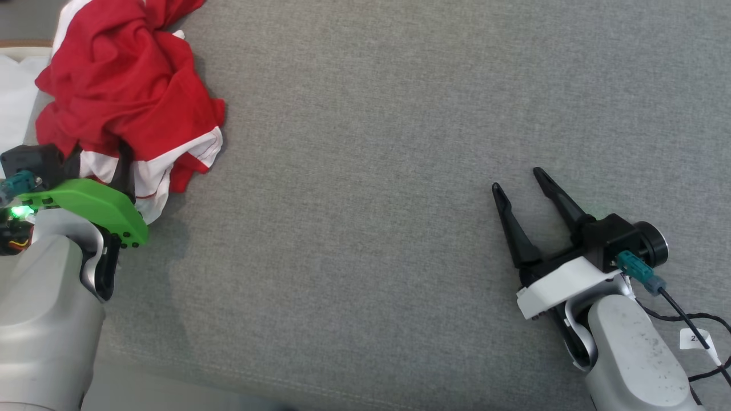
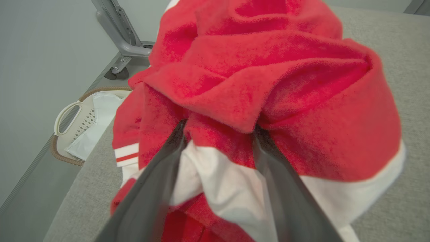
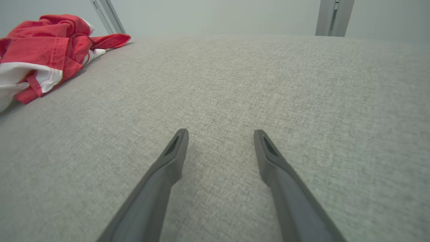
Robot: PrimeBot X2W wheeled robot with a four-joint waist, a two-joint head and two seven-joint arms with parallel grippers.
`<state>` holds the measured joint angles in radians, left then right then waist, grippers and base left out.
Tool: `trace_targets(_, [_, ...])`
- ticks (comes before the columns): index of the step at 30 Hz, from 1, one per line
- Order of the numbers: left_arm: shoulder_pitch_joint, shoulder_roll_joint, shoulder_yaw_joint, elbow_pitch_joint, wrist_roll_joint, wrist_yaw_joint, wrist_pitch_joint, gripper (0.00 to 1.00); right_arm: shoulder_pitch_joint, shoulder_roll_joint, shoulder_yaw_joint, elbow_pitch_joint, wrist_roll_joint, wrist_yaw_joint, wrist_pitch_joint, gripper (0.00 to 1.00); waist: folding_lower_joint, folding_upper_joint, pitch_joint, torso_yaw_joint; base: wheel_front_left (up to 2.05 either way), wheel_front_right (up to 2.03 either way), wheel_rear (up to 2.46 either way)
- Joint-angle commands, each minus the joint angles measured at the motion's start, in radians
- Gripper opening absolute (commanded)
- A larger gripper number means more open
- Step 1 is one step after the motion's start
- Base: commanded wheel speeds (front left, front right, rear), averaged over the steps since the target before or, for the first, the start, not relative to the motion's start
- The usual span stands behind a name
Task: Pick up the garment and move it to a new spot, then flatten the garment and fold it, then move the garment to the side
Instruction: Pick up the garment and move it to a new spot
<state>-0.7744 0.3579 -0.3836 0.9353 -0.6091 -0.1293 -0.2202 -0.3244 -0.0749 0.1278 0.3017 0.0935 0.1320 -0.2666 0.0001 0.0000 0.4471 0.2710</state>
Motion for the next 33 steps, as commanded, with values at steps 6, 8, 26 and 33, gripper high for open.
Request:
trace_targets(6, [-0.046, 0.038, -0.035, -0.011, -0.016, -0.002, -0.045, 0.00, 0.023, -0.008, -0.023, 0.023, 0.008, -0.002, 0.005, 1.00, -0.0001, 0.0000, -0.022, -0.020, 0.00, 0.00, 0.00])
trace_targets(8, [-0.061, 0.051, 0.015, -0.117, 0.038, 0.001, -0.046, 0.00, 0.031, 0.000, -0.030, 0.017, 0.017, -0.002, 0.002, 1.00, -0.0001, 0.0000, -0.055, -0.023, 0.00, 0.00, 0.00])
trace_targets(26, [0.016, -0.100, 0.005, -0.592, 0.204, -0.002, -0.046, 0.00, 0.105, 0.022, -0.009, -0.004, 0.093, -0.002, 0.002, 1.00, -0.0001, 0.0000, -0.222, -0.288, 0.00, 0.00, 0.00])
trace_targets(33, [0.020, -0.187, -0.125, -0.554, 0.157, -0.002, -0.046, 0.00, 0.123, 0.023, -0.002, -0.020, 0.117, -0.002, 0.002, 1.00, -0.0001, 0.0000, -0.226, -0.455, 0.00, 0.00, 0.00])
